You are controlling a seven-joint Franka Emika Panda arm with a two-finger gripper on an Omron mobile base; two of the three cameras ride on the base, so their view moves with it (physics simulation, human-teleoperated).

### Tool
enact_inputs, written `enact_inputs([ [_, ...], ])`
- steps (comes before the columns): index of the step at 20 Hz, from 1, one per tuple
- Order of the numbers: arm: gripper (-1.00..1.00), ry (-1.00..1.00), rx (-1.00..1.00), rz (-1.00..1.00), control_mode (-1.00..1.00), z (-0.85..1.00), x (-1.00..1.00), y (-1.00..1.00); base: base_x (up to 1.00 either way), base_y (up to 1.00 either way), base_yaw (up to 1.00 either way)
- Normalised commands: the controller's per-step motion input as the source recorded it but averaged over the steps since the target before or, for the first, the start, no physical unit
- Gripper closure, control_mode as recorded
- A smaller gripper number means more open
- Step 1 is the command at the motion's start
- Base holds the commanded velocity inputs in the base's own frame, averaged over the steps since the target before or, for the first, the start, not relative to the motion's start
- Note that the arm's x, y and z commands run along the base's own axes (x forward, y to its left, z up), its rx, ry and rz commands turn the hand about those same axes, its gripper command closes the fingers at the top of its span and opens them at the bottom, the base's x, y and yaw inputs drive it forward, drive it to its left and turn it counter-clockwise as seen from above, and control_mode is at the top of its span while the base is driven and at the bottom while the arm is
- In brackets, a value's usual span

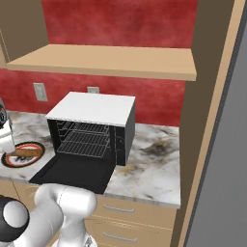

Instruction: Pull the toaster oven rack outwards. Pick up the baguette from the plate and place it on the toaster oven rack. Close the toaster oven door fully and set the temperature to the lowest setting.

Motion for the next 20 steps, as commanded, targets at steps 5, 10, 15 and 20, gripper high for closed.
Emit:
enact_inputs([
  [5, -1.00, -0.01, 0.00, -0.13, -1.00, -0.22, 0.23, 0.20, 0.00, 0.00, 0.00],
  [10, -1.00, 0.00, 0.00, -0.10, -1.00, -0.28, 0.30, 0.22, 0.00, 0.00, 0.00],
  [15, -1.00, 0.05, 0.00, -0.06, -1.00, -0.27, 0.39, 0.22, 0.00, 0.00, 0.00],
  [20, -1.00, 0.00, 0.00, -0.07, -1.00, -0.28, 0.37, 0.36, 0.00, 0.00, 0.00],
])
